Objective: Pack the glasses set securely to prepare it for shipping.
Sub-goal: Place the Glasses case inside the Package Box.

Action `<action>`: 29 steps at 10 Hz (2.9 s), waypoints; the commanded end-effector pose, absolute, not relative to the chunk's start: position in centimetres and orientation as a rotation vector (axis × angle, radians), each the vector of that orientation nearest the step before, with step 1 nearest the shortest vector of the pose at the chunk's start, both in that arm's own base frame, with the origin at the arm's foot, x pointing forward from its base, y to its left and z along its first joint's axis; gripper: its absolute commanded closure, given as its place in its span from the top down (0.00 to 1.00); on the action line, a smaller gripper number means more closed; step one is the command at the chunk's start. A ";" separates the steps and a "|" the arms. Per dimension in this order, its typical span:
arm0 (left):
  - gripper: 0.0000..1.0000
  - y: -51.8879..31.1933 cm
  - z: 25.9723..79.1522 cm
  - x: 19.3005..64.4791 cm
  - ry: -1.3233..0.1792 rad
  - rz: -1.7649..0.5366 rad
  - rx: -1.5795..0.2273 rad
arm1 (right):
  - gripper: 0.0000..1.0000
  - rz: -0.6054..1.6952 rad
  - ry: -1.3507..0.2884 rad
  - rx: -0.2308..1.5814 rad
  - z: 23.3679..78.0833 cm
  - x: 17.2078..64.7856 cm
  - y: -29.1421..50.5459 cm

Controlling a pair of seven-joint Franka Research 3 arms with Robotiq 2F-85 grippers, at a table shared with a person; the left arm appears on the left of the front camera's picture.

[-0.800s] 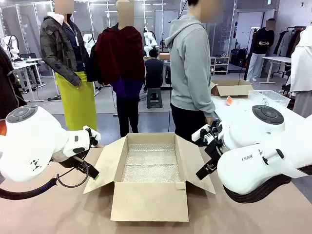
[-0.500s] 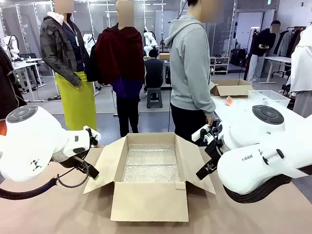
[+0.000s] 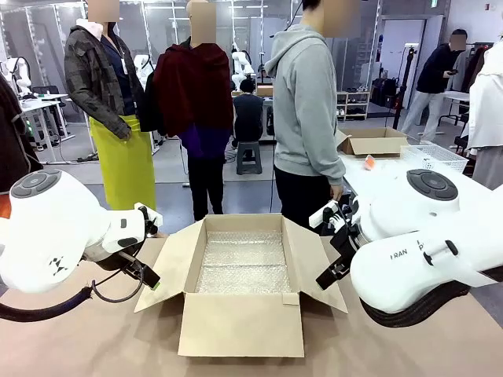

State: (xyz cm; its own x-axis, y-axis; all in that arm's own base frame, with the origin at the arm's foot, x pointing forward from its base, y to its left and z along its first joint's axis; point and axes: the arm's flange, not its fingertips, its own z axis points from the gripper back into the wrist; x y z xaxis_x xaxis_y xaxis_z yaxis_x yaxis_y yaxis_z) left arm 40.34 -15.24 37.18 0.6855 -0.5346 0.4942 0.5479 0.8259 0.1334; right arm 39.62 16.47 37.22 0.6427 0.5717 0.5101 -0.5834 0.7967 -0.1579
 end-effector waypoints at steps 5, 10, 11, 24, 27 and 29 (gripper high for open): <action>1.00 -11.5 45.4 39.3 -0.556 -0.696 -0.150 | 1.00 0.580 -0.609 0.002 43.1 40.4 11.4; 1.00 -9.0 55.7 33.4 -0.641 -0.851 -0.232 | 1.00 0.447 -0.577 -0.024 46.0 41.9 3.7; 1.00 -8.5 57.0 31.9 -0.708 -0.863 -0.211 | 1.00 0.431 -0.570 -0.033 45.9 42.2 2.7; 1.00 -7.3 61.1 29.0 -0.812 -0.859 -0.205 | 1.00 0.557 -0.420 -0.144 45.4 49.0 0.2; 1.00 -7.3 61.1 29.0 -0.812 -0.859 -0.205 | 1.00 0.744 -0.274 -0.162 45.8 53.0 -0.4; 1.00 -7.3 61.1 29.0 -0.812 -0.859 -0.205 | 1.00 0.885 -0.176 -0.181 45.5 55.7 -0.1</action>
State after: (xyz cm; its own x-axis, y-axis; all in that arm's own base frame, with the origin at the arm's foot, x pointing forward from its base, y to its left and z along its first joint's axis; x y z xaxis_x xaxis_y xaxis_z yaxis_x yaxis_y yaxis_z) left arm 29.03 -7.34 61.04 0.3839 -0.5940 0.7069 0.7406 0.6553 0.1485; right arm 54.00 0.23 44.95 0.6780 0.7214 0.1410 -0.6899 0.6907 -0.2167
